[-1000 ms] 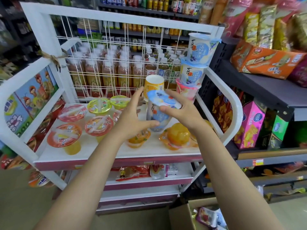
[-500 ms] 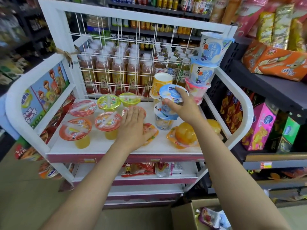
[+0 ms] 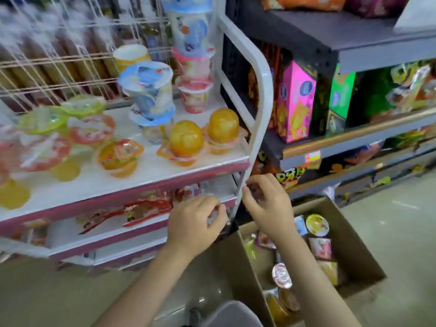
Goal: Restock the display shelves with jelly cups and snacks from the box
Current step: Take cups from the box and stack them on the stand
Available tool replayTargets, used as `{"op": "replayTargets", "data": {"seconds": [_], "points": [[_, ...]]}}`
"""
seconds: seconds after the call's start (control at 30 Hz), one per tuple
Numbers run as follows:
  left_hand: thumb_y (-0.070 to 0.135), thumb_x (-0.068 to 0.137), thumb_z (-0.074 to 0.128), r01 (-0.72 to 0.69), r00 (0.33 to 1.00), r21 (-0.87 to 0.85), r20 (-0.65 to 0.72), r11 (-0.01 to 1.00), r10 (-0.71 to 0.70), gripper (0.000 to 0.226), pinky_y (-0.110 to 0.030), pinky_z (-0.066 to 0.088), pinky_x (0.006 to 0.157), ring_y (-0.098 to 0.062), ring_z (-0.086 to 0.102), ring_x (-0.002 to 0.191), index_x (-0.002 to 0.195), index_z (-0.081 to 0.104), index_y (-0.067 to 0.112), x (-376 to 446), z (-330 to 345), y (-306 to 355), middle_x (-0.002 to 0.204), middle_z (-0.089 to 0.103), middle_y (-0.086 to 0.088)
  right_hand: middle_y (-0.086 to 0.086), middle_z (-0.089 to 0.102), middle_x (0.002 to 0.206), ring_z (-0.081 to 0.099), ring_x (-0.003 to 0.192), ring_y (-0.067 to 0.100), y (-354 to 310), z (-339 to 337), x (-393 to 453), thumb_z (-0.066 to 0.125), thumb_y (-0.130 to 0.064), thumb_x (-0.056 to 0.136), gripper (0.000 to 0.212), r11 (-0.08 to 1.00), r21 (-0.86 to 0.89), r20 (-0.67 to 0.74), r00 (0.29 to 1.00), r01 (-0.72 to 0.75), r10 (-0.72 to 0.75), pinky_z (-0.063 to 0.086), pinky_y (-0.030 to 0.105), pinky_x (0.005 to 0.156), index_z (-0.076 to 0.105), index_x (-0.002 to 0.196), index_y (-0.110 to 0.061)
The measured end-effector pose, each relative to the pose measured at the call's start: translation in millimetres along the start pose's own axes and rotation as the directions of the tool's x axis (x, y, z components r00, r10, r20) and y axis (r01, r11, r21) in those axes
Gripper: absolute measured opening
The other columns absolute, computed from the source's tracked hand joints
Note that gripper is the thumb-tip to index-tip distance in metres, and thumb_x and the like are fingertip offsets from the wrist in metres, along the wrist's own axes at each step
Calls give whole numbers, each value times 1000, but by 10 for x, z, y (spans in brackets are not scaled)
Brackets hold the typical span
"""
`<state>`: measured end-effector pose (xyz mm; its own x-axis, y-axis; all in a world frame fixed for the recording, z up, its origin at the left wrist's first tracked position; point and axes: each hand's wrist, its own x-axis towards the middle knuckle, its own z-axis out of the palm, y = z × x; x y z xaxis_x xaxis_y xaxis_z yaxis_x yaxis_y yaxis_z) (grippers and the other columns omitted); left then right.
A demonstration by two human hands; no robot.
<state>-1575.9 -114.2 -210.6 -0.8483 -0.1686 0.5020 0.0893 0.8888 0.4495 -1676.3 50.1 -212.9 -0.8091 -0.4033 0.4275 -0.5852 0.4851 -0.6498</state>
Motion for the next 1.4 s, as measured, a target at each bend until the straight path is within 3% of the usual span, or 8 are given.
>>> {"op": "replayTargets", "data": {"seconds": [0.1,0.2,0.37,0.8,1.13,1.27,1.33,1.4], "points": [[40,88,48,143,922,55,356,988,-153,30,-29,44,52,-21,64,67,79,68,19,-472,1020,39,76,63,4,6,55,93,59,83,31,979,68,-638,50,-44,85,39,954,-183,134,955,-238,263,50,42,63,63,100,-10],[50,95,42,231,691,181,661,956,-292,52,-40,49,94,-25,50,129,137,54,21,-935,1929,71,142,49,-3,14,59,99,60,91,41,1886,180,-1279,48,-46,79,52,874,-322,244,860,-363,447,53,45,68,65,106,-6],[49,97,51,275,580,267,720,924,-381,78,-45,25,119,-33,3,153,158,18,12,-1590,3037,168,166,3,-16,19,54,130,50,119,41,2997,431,-1981,63,-39,88,54,732,-530,374,657,-429,655,44,49,90,54,131,-7],[49,90,45,283,706,431,511,857,-490,82,-60,24,116,-50,4,149,151,30,-3,-2202,4065,284,158,20,-32,26,34,137,47,122,47,4032,1070,-2797,83,-47,73,103,594,-445,576,293,-670,763,45,47,102,25,153,-19],[41,94,49,253,772,404,463,879,-435,69,-57,16,121,-47,7,150,149,38,1,-2184,4062,279,161,17,-27,16,41,126,55,108,36,3896,924,-2825,84,-32,71,84,579,-239,463,432,-780,774,51,40,86,38,140,-21],[41,98,45,295,813,110,493,949,-310,49,-47,28,117,-31,33,145,132,59,9,-1947,4050,438,153,42,-15,9,49,130,58,109,19,3811,535,-2737,87,-36,71,87,554,-23,542,455,-832,707,52,31,92,36,141,-25],[59,89,45,633,629,-100,645,767,-434,51,-36,42,104,-10,53,123,116,68,23,-1737,4051,553,128,63,8,6,56,124,61,106,13,3763,393,-2693,88,-29,73,81,445,100,585,414,-890,697,53,23,88,38,137,-20],[77,70,49,882,324,-89,827,462,-459,56,-27,45,98,4,58,107,107,66,39,-1608,4119,589,107,67,24,3,62,117,64,99,5,3745,319,-2638,86,-22,76,71,338,157,627,358,-928,692,53,19,83,42,132,-16]]}}
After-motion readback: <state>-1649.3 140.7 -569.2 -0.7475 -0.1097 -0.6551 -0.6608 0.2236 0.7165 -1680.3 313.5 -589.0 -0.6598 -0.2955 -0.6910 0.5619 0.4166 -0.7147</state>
